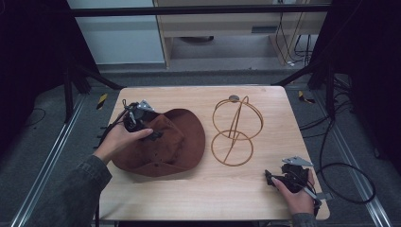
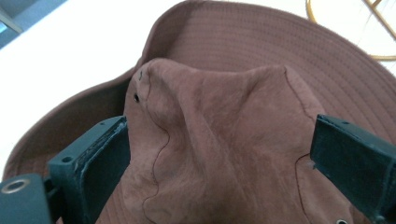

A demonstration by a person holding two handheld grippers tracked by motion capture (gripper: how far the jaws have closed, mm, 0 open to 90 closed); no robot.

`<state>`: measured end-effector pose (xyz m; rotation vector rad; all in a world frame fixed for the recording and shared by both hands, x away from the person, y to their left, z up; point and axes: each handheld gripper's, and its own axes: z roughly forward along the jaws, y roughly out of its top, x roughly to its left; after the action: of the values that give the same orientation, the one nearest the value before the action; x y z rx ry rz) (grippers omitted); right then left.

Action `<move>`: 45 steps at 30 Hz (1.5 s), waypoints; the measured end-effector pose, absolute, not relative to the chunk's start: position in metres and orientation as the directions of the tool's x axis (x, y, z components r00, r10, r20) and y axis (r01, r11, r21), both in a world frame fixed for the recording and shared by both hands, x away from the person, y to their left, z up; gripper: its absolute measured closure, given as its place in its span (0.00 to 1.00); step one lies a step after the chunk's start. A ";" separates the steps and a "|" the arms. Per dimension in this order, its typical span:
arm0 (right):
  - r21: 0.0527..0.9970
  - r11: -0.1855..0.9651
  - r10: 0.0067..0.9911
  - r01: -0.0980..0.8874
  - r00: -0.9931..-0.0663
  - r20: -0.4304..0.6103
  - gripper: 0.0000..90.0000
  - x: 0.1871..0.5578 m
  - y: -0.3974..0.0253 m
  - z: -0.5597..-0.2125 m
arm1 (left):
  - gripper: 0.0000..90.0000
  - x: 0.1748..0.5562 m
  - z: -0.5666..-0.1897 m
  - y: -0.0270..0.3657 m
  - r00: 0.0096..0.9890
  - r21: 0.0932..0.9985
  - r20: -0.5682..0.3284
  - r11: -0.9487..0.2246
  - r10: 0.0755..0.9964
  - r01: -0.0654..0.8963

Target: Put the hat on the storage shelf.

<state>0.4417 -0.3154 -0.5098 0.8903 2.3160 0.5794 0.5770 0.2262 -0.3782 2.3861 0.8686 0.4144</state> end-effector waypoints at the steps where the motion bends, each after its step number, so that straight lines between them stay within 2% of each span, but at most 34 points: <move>1: 0.573 0.682 0.709 0.455 -0.606 -0.362 0.01 0.442 -0.315 -0.510 | 0.05 0.580 -0.381 0.226 0.742 0.583 0.093 -0.640 0.664 0.500; 14: 0.573 0.682 0.708 0.454 -0.606 -0.363 0.01 0.442 -0.315 -0.510 | 0.10 0.591 -0.393 0.227 0.740 0.521 0.067 -0.656 0.669 0.546; 22: 0.573 0.682 0.708 0.454 -0.606 -0.363 0.01 0.442 -0.315 -0.510 | 0.23 0.593 -0.398 0.224 0.746 0.492 0.056 -0.669 0.663 0.557; 25: 0.573 0.682 0.708 0.454 -0.606 -0.363 0.01 0.442 -0.315 -0.510 | 0.35 0.593 -0.399 0.222 0.750 0.478 0.058 -0.678 0.659 0.559; 26: 0.573 0.682 0.708 0.454 -0.606 -0.363 0.01 0.442 -0.315 -0.510 | 0.35 0.593 -0.399 0.222 0.751 0.477 0.054 -0.677 0.658 0.560; 28: 0.573 0.683 0.708 0.453 -0.606 -0.363 0.01 0.442 -0.315 -0.510 | 0.45 0.593 -0.398 0.222 0.751 0.478 0.051 -0.676 0.659 0.561; 29: 0.573 0.683 0.707 0.453 -0.606 -0.364 0.01 0.442 -0.315 -0.510 | 0.55 0.593 -0.398 0.221 0.751 0.472 0.055 -0.680 0.658 0.561; 30: 0.573 0.683 0.707 0.453 -0.606 -0.364 0.01 0.442 -0.315 -0.510 | 0.61 0.593 -0.398 0.221 0.751 0.472 0.055 -0.680 0.658 0.561; 31: 0.573 0.683 0.707 0.452 -0.607 -0.364 0.01 0.442 -0.315 -0.510 | 0.61 0.593 -0.397 0.220 0.756 0.469 0.058 -0.687 0.652 0.556; 34: 0.573 0.683 0.707 0.452 -0.607 -0.364 0.01 0.442 -0.315 -0.510 | 0.74 0.593 -0.397 0.220 0.759 0.462 0.060 -0.692 0.649 0.555; 35: 0.573 0.683 0.707 0.452 -0.607 -0.364 0.01 0.442 -0.315 -0.510 | 0.81 0.593 -0.397 0.220 0.758 0.459 0.059 -0.692 0.649 0.557; 36: 0.573 0.683 0.707 0.452 -0.607 -0.364 0.01 0.442 -0.315 -0.510 | 0.81 0.593 -0.397 0.221 0.758 0.458 0.054 -0.690 0.650 0.560; 37: 0.573 0.684 0.707 0.452 -0.607 -0.364 0.01 0.442 -0.315 -0.510 | 0.88 0.594 -0.396 0.222 0.756 0.457 0.045 -0.686 0.653 0.566; 39: 0.573 0.684 0.707 0.452 -0.607 -0.364 0.01 0.442 -0.315 -0.510 | 0.93 0.594 -0.396 0.222 0.755 0.460 0.040 -0.683 0.655 0.568; 45: 0.573 0.684 0.706 0.451 -0.607 -0.365 0.01 0.442 -0.316 -0.510 | 0.97 0.589 -0.388 0.225 0.755 0.484 0.050 -0.677 0.654 0.555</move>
<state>0.4421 -0.3155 -0.5097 0.8862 2.3170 0.5792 0.5893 0.2245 -0.3885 2.5065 0.9167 0.3037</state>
